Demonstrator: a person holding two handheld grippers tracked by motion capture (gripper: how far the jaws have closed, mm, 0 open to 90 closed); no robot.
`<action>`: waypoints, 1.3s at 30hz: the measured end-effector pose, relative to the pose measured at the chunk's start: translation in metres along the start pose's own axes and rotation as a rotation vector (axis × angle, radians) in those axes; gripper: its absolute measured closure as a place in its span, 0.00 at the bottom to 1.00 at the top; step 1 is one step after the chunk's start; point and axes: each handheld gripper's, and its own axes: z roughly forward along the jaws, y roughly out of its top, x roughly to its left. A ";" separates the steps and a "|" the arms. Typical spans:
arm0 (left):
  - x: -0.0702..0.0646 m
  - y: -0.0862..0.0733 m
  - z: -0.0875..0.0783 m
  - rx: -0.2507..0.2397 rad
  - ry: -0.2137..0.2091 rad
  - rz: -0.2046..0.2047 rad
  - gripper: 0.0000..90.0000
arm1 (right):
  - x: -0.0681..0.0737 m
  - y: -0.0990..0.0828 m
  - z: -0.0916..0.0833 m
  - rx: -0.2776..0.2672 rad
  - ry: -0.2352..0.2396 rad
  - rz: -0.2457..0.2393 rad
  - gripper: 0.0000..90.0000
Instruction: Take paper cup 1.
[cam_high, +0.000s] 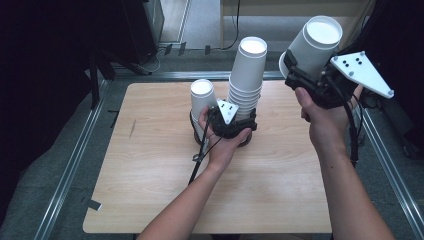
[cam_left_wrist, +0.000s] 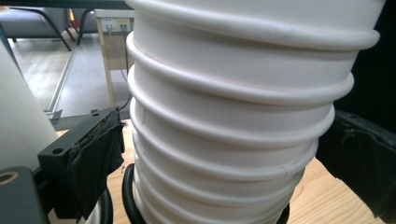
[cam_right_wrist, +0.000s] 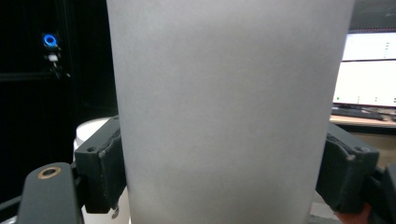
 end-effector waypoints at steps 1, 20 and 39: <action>0.001 0.000 -0.001 0.000 -0.001 0.003 0.01 | 0.000 -0.002 -0.001 0.001 -0.004 -0.008 0.19; 0.012 -0.006 -0.042 -0.022 -0.060 0.041 0.00 | -0.002 -0.052 -0.023 0.046 -0.034 -0.009 0.19; 0.031 -0.020 -0.091 0.003 -0.107 0.067 0.00 | 0.000 -0.104 -0.040 0.097 -0.041 -0.038 0.19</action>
